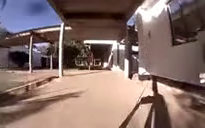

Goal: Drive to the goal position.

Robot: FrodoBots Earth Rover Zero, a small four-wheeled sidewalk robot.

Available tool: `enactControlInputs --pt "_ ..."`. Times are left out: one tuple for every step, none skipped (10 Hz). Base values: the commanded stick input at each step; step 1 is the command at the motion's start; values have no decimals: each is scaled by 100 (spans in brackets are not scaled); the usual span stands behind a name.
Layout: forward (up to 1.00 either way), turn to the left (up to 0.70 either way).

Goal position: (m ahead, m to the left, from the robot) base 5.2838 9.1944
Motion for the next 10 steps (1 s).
enactControlInputs --pt "70 0" --pt "70 0" --pt "70 0" --pt "70 0" --pt "70 0" --pt "70 0" --pt "70 0" --pt "70 0" --pt "70 0" --pt "70 0"
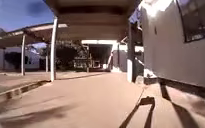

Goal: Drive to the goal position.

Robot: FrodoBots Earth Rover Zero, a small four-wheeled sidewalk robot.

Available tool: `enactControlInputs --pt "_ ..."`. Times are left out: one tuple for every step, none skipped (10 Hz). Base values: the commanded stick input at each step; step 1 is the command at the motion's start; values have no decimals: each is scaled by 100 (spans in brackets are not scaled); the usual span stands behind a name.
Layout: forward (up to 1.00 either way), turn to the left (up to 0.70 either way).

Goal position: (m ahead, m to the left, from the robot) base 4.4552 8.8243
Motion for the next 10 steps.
enactControlInputs --pt "70 0" --pt "70 0" --pt "70 0" --pt "70 0" --pt "70 0" --pt "70 0" --pt "70 0" --pt "70 0" --pt "70 0" --pt "70 0"
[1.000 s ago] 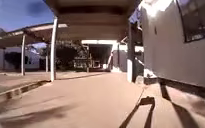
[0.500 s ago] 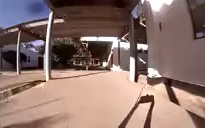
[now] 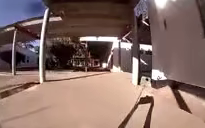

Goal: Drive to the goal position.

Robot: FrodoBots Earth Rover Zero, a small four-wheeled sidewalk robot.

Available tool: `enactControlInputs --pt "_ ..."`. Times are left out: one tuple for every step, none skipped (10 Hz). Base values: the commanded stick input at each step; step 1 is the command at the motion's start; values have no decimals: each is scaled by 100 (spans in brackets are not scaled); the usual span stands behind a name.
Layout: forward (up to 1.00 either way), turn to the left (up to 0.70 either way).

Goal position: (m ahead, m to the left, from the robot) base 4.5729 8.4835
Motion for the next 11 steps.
enactControlInputs --pt "70 0" --pt "70 0" --pt "70 0" --pt "70 0" --pt "70 0" --pt "70 0" --pt "70 0" --pt "70 0" --pt "70 0" --pt "70 0" --pt "70 0"
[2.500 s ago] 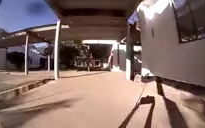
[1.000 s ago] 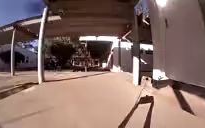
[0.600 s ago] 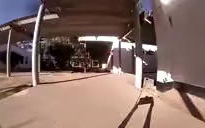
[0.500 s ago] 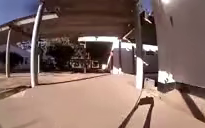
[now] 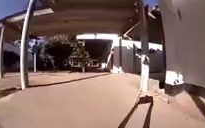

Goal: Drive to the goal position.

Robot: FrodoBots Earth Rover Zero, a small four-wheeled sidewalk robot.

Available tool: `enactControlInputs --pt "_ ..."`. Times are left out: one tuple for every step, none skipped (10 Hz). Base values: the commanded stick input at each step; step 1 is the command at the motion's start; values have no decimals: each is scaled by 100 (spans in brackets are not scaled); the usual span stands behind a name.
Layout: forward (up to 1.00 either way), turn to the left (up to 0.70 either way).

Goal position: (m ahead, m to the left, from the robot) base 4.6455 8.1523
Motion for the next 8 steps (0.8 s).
enactControlInputs --pt "70 0" --pt "70 0" --pt "70 0" --pt "70 0" --pt "70 0" --pt "70 0" --pt "70 0" --pt "70 0"
